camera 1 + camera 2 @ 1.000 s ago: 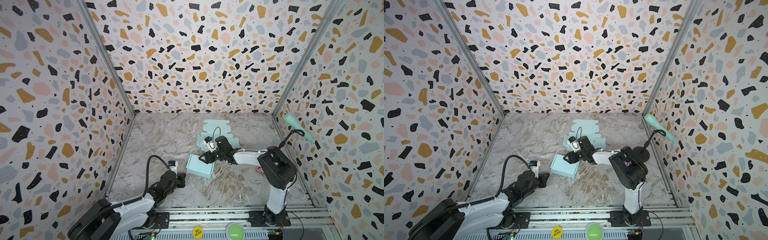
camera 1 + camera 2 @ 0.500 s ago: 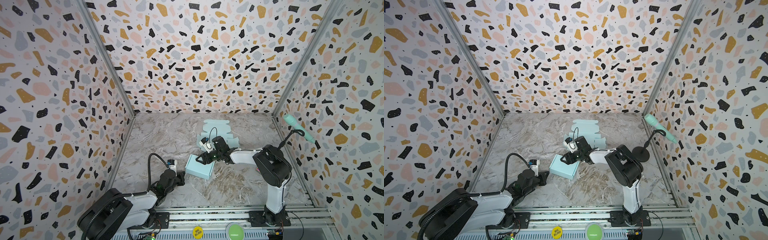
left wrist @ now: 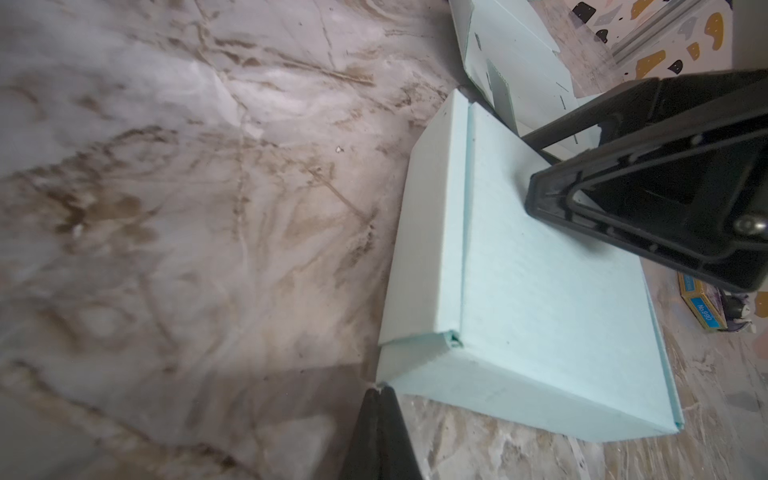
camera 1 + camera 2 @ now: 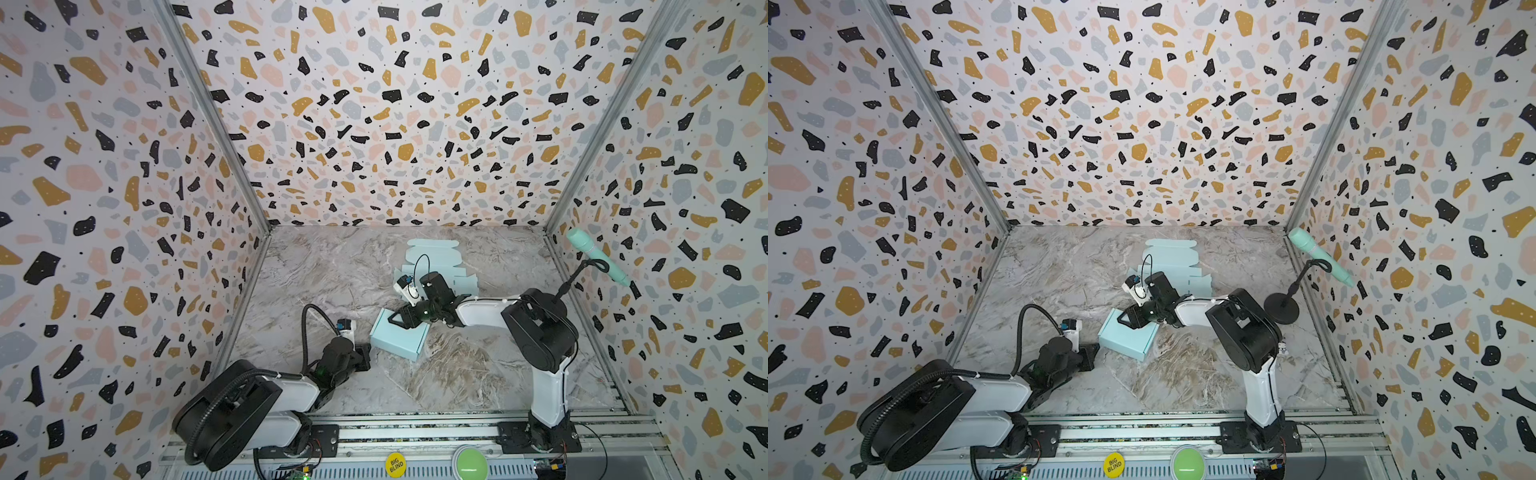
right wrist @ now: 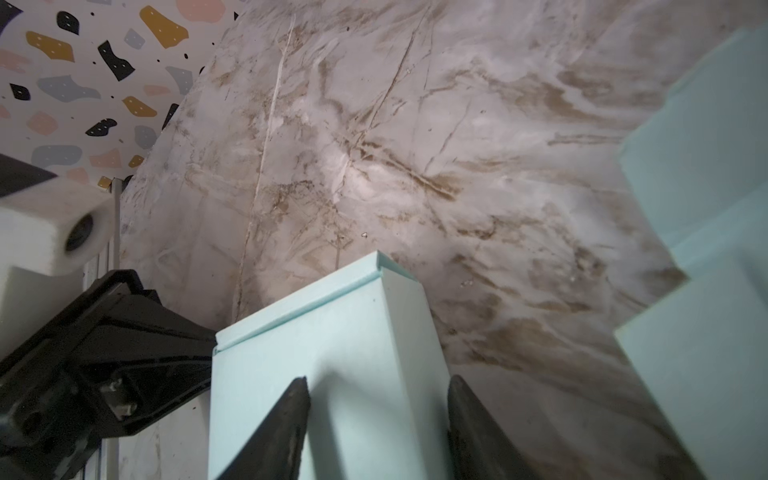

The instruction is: Fold the paper box

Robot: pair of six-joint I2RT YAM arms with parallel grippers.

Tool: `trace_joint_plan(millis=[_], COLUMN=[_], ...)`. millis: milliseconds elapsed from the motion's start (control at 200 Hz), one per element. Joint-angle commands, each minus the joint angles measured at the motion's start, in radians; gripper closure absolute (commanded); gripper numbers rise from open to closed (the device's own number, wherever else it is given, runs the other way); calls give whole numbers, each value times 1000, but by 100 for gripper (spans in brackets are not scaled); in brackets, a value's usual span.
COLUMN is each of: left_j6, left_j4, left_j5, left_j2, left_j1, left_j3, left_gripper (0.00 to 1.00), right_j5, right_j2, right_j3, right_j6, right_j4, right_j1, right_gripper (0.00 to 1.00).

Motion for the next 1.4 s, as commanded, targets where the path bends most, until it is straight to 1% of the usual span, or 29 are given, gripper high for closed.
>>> trace_joint_plan(millis=[0,245,345,426,506,786,1111,1302,1397], left_j6=[25,49,30,29,32,25,14,14,20], left_j4=[2,-220,-215,-217,-216,-134,-26,9,0], left_j5=[-11,-41,-3,25,31,59,96,93,62], left_j2=[-35,-240,-310,-326,-329,-266,-133,-73,-49], left_j1=[3,4,2,3,2,3,3,2,3], left_j3=[14,-13,-44,-42,-36,-25,10,29,46], left_gripper=[100,100,100,100,100,100,100,100,100], right_j5=[3,1,-2,-4,-6,-12,-17,-22,-29], right_j2=[22,7,5,7,7,7,8,20,27], right_j3=[18,4,3,5,4,3,1,3,6], right_j6=[-26,-29,-26,-25,-25,-24,-25,-28,-29], right_j4=[-68,-65,-63,-61,-61,-59,-60,-61,-61], right_j1=[3,-1,-1,-1,0,2,6,6,10], right_gripper=[47,48,49,50,50,51,51,51,52])
